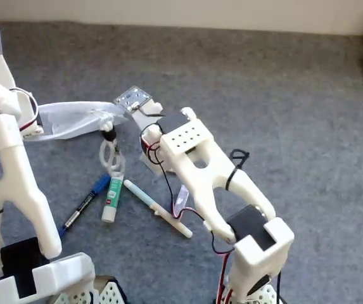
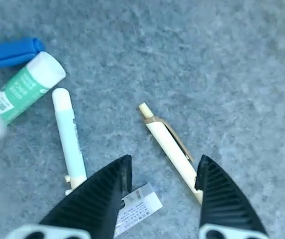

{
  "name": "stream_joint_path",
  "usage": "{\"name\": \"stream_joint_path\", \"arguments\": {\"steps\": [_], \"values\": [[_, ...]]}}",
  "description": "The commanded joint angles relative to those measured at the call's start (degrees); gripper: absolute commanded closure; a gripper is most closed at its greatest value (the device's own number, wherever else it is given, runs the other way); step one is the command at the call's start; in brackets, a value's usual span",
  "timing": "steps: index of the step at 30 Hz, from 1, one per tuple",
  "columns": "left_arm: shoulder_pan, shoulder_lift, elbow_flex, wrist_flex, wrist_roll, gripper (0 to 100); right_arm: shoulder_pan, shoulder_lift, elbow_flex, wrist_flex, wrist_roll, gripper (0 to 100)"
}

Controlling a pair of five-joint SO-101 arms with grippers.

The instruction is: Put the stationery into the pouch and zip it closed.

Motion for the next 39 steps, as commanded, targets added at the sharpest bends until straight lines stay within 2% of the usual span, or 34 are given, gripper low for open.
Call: {"name": "stream_joint_path", "arguments": {"steps": [1, 7, 13, 18, 23, 32, 39], "values": [[-2.42, -0.31, 0.13, -1.41, -0.26, 99, -0.48, 0.66, -3.21, -2.86, 0.62, 80.3], [-2.42, -0.31, 0.13, -1.32, -0.18, 99, -0.40, 5.14, -3.47, -3.21, 4.48, 80.3], [-2.24, -0.31, 0.22, -1.32, -0.18, 99, 0.04, 8.48, -3.56, -5.67, 4.57, 80.3], [-2.51, -0.31, 0.22, -1.32, 2.99, 99, 1.54, 11.30, -3.56, -8.57, 4.92, 80.3], [-2.33, -0.31, 0.22, -1.32, 2.99, 99, 1.98, 14.02, -3.56, -8.84, 10.02, 80.3], [-2.24, -0.31, 0.22, -1.32, 2.99, 99, 1.98, 15.60, -3.56, -8.48, 10.02, 80.6], [-2.24, -0.31, 1.19, -2.02, 2.99, 99, 2.07, 15.52, -3.30, -8.40, 10.02, 99.8]]}}
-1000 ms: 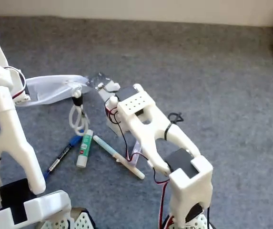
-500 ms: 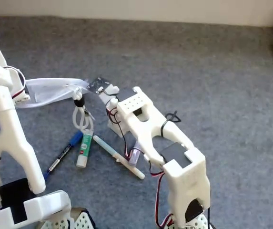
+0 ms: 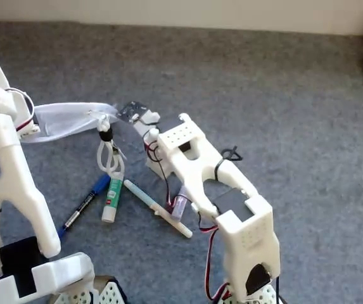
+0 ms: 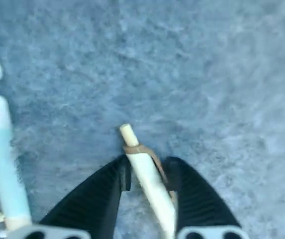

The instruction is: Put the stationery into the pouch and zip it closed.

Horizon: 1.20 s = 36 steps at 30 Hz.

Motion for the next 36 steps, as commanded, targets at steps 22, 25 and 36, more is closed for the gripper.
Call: {"name": "stream_joint_path", "arguments": {"steps": [22, 25, 36], "values": [[-1.10, -0.40, 1.71, -2.90, 0.97, 99, 2.33, -7.34, -3.82, 5.49, -3.96, 99.3], [-1.10, -0.40, 1.71, -2.90, 0.97, 99, 2.42, -7.87, -3.82, 5.58, -4.75, 99.3], [-1.10, -0.40, 1.71, -2.99, 0.97, 99, 2.33, -11.65, -3.74, 8.40, -5.01, 99.3]]}}
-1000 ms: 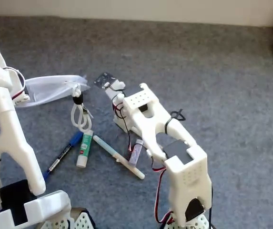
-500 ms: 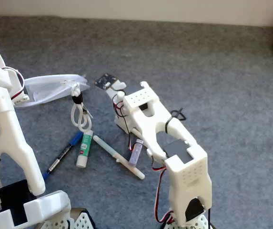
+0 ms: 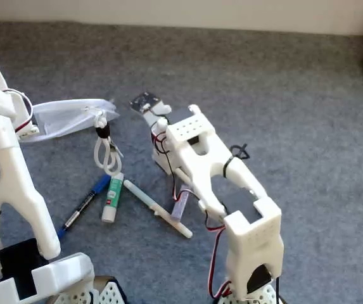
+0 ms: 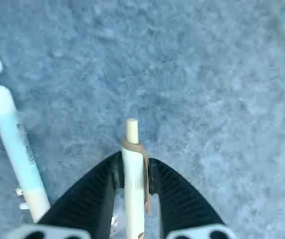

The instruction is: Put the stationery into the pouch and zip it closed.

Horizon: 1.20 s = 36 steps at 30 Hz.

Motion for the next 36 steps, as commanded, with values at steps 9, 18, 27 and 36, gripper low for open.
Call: {"name": "stream_joint_path", "arguments": {"steps": [9, 18, 27, 36], "values": [[-0.75, -0.22, 0.13, -1.23, 0.88, 99, 0.66, -14.46, 3.65, 0.66, -0.62, 99.3], [-0.75, -0.31, 0.13, -1.14, 0.88, 99, -2.24, -15.43, 3.30, 0.92, -10.81, 99.3], [-0.75, -0.31, 0.13, -1.05, 0.88, 99, -3.47, -15.52, 3.03, 0.92, -12.31, 99.3], [-0.75, -0.31, 0.04, -1.05, 0.88, 99, -3.47, -23.52, 1.27, 0.84, -12.31, 99.3]]}}
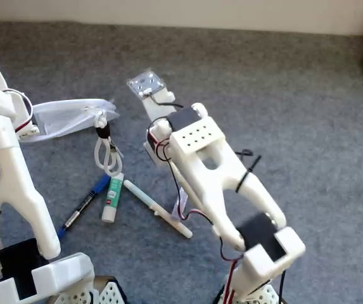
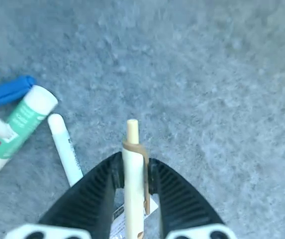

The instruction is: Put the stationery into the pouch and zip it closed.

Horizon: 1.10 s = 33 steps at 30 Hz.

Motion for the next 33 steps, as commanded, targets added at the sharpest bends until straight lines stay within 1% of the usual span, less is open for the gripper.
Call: {"name": "stream_joint_path", "arguments": {"steps": [1, 5, 15, 23, 33], "values": [[-0.75, -0.31, 0.04, -1.05, 0.88, 99, -0.84, -8.31, -2.95, 0.22, -0.53, 99.3], [-0.75, -0.31, 0.04, -1.05, 0.88, 99, -0.84, -11.56, -2.86, -0.13, -0.53, 99.3], [-0.75, -0.31, 0.04, -1.05, 0.88, 99, -1.89, -12.35, -3.47, -0.13, -0.53, 99.3], [-0.84, -0.31, 0.04, -1.23, 0.79, 99, -4.62, -12.26, -9.71, 0.04, -0.53, 99.3], [-0.84, -0.31, 0.04, -1.23, 0.70, 99, -4.62, -12.26, -16.75, 0.13, -0.53, 99.3]]}}
